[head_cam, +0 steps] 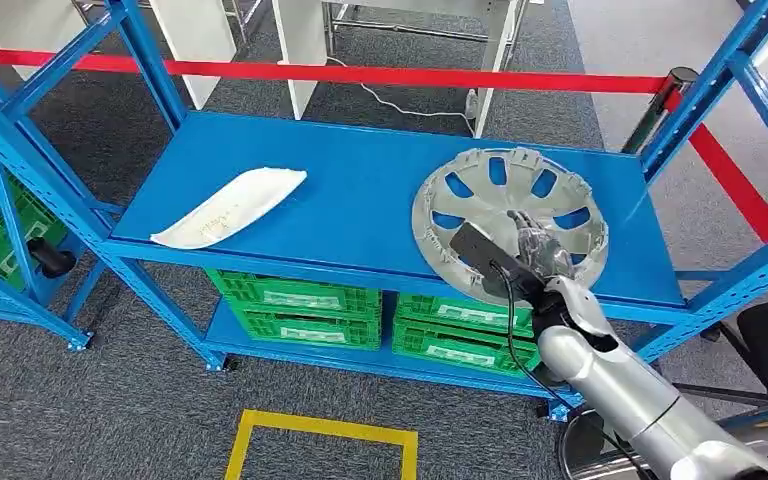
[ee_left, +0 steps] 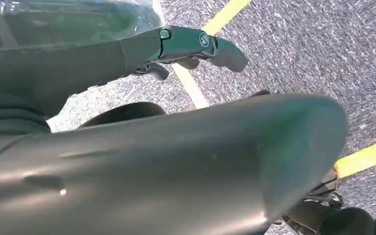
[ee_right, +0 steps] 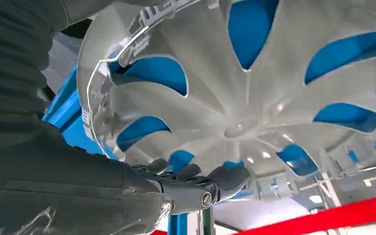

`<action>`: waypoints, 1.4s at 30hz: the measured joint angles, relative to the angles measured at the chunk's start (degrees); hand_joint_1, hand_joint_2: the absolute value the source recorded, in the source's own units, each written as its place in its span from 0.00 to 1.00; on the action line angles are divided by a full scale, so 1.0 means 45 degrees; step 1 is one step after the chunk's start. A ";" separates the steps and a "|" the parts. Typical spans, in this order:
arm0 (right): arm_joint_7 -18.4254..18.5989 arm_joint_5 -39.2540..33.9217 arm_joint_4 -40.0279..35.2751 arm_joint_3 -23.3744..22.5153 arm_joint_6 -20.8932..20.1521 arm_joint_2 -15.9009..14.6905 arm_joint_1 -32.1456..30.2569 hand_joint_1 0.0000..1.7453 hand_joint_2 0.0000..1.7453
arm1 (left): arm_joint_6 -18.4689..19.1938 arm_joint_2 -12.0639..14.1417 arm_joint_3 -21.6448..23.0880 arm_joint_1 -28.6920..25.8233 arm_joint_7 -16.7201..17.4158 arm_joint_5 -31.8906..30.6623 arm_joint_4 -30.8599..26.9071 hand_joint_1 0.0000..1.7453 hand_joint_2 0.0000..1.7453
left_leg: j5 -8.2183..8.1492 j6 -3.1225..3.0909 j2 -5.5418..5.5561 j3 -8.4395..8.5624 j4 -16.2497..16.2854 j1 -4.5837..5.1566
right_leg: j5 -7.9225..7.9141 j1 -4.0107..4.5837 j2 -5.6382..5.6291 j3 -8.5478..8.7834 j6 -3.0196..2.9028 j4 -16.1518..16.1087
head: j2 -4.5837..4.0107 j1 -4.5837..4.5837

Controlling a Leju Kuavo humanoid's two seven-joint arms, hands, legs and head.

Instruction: Take the parts from the cabinet and place them on the table.

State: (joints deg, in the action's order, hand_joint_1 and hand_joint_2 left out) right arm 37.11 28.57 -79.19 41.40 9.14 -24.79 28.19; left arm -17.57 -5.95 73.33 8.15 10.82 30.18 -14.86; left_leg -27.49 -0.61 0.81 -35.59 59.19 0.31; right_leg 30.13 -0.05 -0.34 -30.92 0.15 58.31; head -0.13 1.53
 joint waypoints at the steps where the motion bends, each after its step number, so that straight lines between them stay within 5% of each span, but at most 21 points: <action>1: 0.0000 0.0000 0.0053 0.0005 -0.0004 0.0005 -0.0009 0.00 1.00 | 0.0000 0.0000 0.0000 0.0000 0.0000 0.0000 0.0000 0.00 0.00 | 0.0000 0.0000 0.0000 0.0000 0.0000 0.0000 | 0.0000 0.0000 0.0000 0.0000 0.0000 0.0000 | 0.0000 -0.0005; 20: 0.0326 -0.0864 0.1097 0.0476 -0.1369 0.0121 -0.0002 0.00 1.00 | 0.0034 -0.0005 -0.0083 -0.0003 0.0039 -0.0039 -0.0019 0.00 0.00 | 0.0002 0.0003 0.0000 0.0002 -0.0006 0.0000 | 0.0000 0.0001 0.0000 0.0000 -0.0001 0.0000 | 0.0000 -0.0005; 21: 0.0335 -0.1011 0.1146 0.0515 -0.1482 0.0121 0.0011 0.23 1.00 | 0.0044 -0.0005 -0.0083 -0.0004 0.0063 -0.0039 -0.0019 0.00 0.00 | 0.0002 0.0003 0.0000 0.0003 -0.0006 0.0000 | 0.0000 0.0001 0.0000 0.0000 -0.0001 0.0000 | 0.0000 -0.0005; 22: 0.0355 -0.1165 0.1209 0.0564 -0.1578 0.0121 0.0023 1.00 1.00 | 0.0053 -0.0005 -0.0087 -0.0004 0.0097 -0.0044 -0.0024 0.00 0.00 | 0.0002 0.0003 0.0000 0.0003 -0.0007 0.0000 | 0.0000 0.0001 -0.0001 0.0000 -0.0001 0.0000 | 0.0000 -0.0005; 42: 0.0282 -0.1423 0.2011 0.1156 -0.1457 0.0204 0.0588 1.00 1.00 | -0.0029 -0.0010 -0.0296 -0.0007 0.0257 -0.0073 -0.0039 0.00 0.00 | 0.0002 0.0004 -0.0001 0.0101 -0.0015 -0.0001 | 0.0000 0.0001 0.0001 0.0094 -0.0004 -0.0003 | 0.0000 -0.0005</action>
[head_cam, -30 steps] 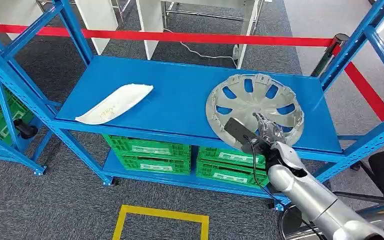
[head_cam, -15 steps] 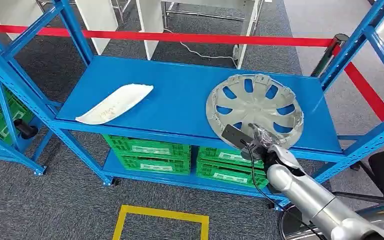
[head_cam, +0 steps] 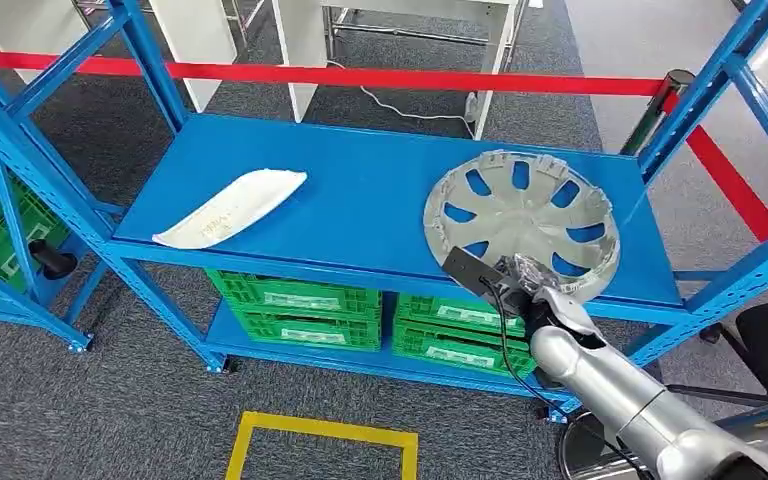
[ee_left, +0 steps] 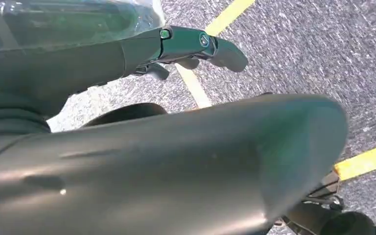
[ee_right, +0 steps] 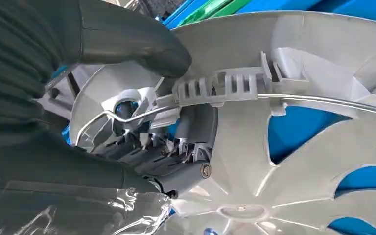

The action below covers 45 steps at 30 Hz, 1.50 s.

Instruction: Take the parts from the cabinet and place them on the table.

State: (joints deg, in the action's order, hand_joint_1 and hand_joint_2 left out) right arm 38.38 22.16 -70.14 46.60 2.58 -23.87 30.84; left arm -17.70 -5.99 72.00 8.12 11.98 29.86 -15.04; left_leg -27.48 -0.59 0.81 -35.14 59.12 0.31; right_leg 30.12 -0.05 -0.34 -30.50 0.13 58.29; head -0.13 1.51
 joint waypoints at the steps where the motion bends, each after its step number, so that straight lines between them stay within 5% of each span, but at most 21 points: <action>1: -0.0015 0.0049 0.0005 0.0019 0.0029 0.0005 0.0014 1.00 1.00 | -0.0005 0.0000 -0.0005 0.0000 0.0000 0.0005 0.0000 0.00 0.00 | 0.0000 0.0000 0.0000 0.0001 -0.0002 0.0000 | 0.0000 0.0000 0.0001 0.0001 0.0000 0.0000 | 0.0000 0.0000; 13: -0.1077 0.0244 -0.0112 0.0209 0.1054 0.0189 -0.0054 1.00 1.00 | -0.0087 0.0000 -0.0087 -0.0054 -0.0180 0.0160 0.0000 0.00 0.00 | 0.0004 0.0007 0.0001 0.0003 -0.0019 0.0002 | 0.0000 0.0000 -0.0001 -0.0003 -0.0004 0.0000 | 0.0000 0.0005; 26: -0.5487 -0.2913 -0.3990 -0.0389 0.3182 0.0685 -0.1492 1.00 1.00 | -0.0777 0.0005 -0.0311 -0.0307 -0.1219 0.0248 -0.0068 0.00 0.00 | 0.0007 0.0017 0.0002 0.0010 -0.0060 0.0001 | 0.0020 0.0003 0.0007 -0.0019 -0.0041 -0.0001 | 0.0000 0.0000; 34: -0.7709 -0.5354 -0.7389 -0.0587 0.3424 0.0855 -0.2421 1.00 1.00 | -0.1035 0.0024 -0.0311 -0.0385 -0.1899 0.0126 -0.0097 0.00 0.00 | -0.0001 0.0032 -0.0007 0.0012 -0.0066 0.0002 | 0.0025 0.0001 -0.0006 -0.0029 -0.0050 -0.0001 | 0.0000 -0.0005; 40: -0.9364 -0.8071 -0.9499 -0.0578 0.2614 0.0874 -0.2807 1.00 1.00 | -0.1176 0.0029 -0.0311 -0.0411 -0.2137 0.0058 -0.0097 0.00 0.00 | -0.0002 0.0034 0.0000 0.0009 -0.0069 0.0002 | 0.0032 0.0001 0.0003 -0.0029 -0.0059 -0.0003 | 0.0000 -0.0005; 41: -0.9588 -0.8397 -0.9796 -0.0568 0.2444 0.0879 -0.2826 1.00 1.00 | -0.1180 0.0029 -0.0311 -0.0410 -0.2161 0.0039 -0.0097 0.00 1.00 | -0.0002 0.0034 0.0000 0.0009 -0.0069 0.0002 | 0.0032 0.0001 0.0004 -0.0030 -0.0060 -0.0003 | 0.0000 0.0000; 45: -1.0658 -0.9959 -1.0735 -0.0553 0.1602 0.0879 -0.2896 1.00 1.00 | -0.1214 0.0034 -0.0311 -0.0416 -0.2346 0.0039 -0.0097 0.00 1.00 | -0.0002 0.0034 0.0000 0.0009 -0.0070 0.0002 | 0.0032 0.0001 0.0007 -0.0029 -0.0060 -0.0004 | 0.0000 0.0000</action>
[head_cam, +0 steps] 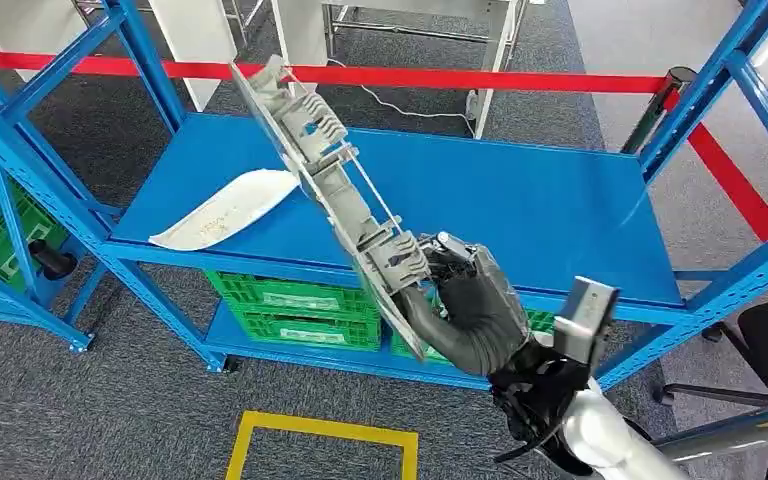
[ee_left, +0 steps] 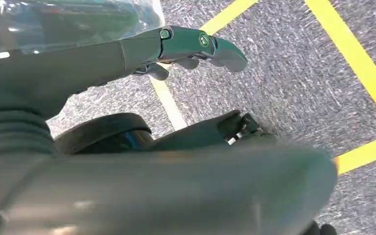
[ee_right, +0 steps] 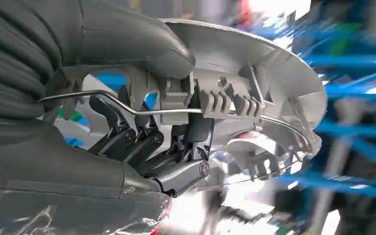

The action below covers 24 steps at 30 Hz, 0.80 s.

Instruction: Take the parts from the cabinet and place them on the table.

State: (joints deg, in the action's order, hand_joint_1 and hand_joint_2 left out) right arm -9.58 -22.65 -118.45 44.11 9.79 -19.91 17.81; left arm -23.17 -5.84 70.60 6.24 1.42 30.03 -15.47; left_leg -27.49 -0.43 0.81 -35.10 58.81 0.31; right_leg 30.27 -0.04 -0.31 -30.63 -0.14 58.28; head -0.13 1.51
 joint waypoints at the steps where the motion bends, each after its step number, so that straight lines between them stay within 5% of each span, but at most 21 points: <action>1: -0.0366 -0.0535 -0.0236 0.0000 -0.0275 0.0000 -0.0041 1.00 1.00 | 0.0000 0.0000 0.0004 -0.0005 -0.0039 0.0005 0.0000 0.00 1.00 | 0.0000 0.0000 0.0000 0.0000 0.0000 0.0000 | 0.0000 0.0000 -0.0003 0.0000 0.0000 0.0000 | 0.0000 -0.0005; 13: -0.2170 -0.2727 -0.1966 0.0044 -0.2418 0.0039 -0.0385 1.00 1.00 | -0.0316 0.0000 0.0005 -0.0015 -0.0588 -0.0160 0.0000 0.00 1.00 | -0.0003 0.0006 -0.0001 0.0003 -0.0003 0.0000 | 0.0001 0.0000 -0.0005 0.0002 -0.0002 -0.0001 | 0.0000 0.0000; 24: -0.2388 -0.2888 -0.2462 0.0024 -0.2666 0.0068 -0.0711 1.00 1.00 | -0.1108 0.0000 0.0024 -0.0002 -0.1030 -0.0379 -0.0005 0.00 1.00 | -0.0005 0.0008 -0.0003 0.0006 -0.0004 0.0000 | 0.0002 0.0000 -0.0005 0.0002 -0.0004 -0.0002 | 0.0000 -0.0005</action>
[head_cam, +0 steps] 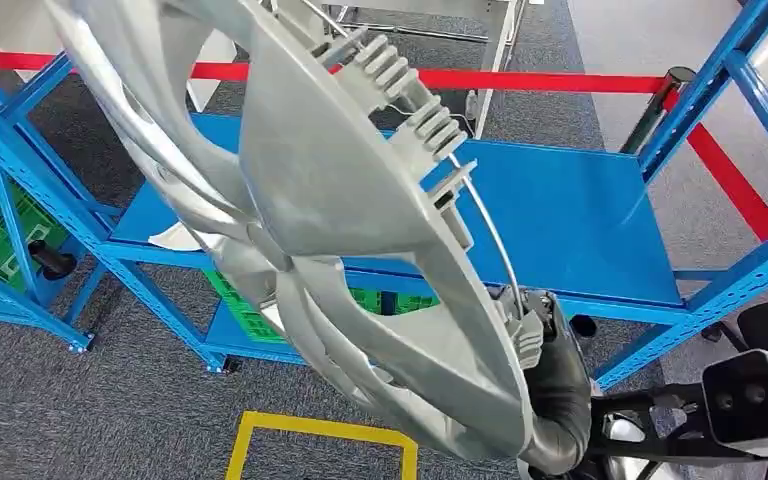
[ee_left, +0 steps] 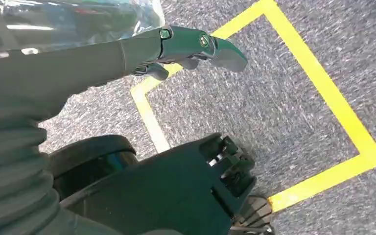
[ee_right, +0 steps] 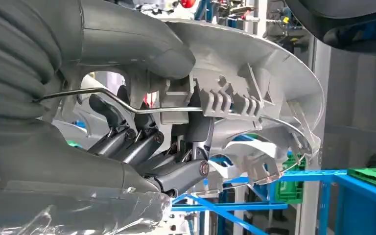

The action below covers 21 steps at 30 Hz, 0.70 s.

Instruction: Take the parts from the cabinet and place them on the table.

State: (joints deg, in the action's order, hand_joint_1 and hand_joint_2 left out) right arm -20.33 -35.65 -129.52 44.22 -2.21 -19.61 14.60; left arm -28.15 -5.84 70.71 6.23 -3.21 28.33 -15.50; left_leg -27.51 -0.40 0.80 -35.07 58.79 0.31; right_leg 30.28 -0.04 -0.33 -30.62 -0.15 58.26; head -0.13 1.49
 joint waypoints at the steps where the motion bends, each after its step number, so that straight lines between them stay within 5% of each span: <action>1: 0.0000 0.0000 -0.0019 -0.0005 0.0000 0.0000 -0.0041 1.00 1.00 | -0.0049 -0.0005 0.0000 -0.0001 -0.0068 0.0024 0.0000 0.00 1.00 | 0.0000 0.0000 0.0000 0.0000 0.0000 0.0000 | 0.0000 0.0000 0.0000 0.0000 0.0000 0.0000 | 0.0000 0.0005; 7: 0.0427 0.0670 -0.0243 -0.0019 0.0830 -0.0005 -0.0275 1.00 1.00 | -0.0777 -0.0005 -0.0043 -0.0016 -0.1306 0.0661 0.0000 0.00 1.00 | -0.0003 0.0005 0.0000 0.0001 -0.0002 0.0000 | 0.0002 0.0000 0.0000 0.0000 -0.0002 0.0000 | 0.0000 0.0005; 21: 0.1015 0.1763 -0.0529 -0.0005 0.1632 -0.0092 -0.0481 1.00 1.00 | -0.0388 -0.0005 -0.0126 -0.0036 -0.1452 0.0962 0.0000 0.00 1.00 | -0.0004 0.0006 -0.0001 0.0002 -0.0006 0.0000 | 0.0007 0.0000 -0.0001 0.0000 -0.0012 -0.0001 | 0.0000 0.0000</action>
State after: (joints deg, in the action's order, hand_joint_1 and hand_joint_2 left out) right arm -15.76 -27.71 -131.91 44.19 5.14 -20.02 12.44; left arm -29.90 -5.86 70.14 6.07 -9.75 32.65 -15.50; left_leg -27.53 -0.37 0.79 -35.06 58.76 0.31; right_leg 30.31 -0.04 -0.33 -30.62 -0.21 58.26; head -0.13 1.49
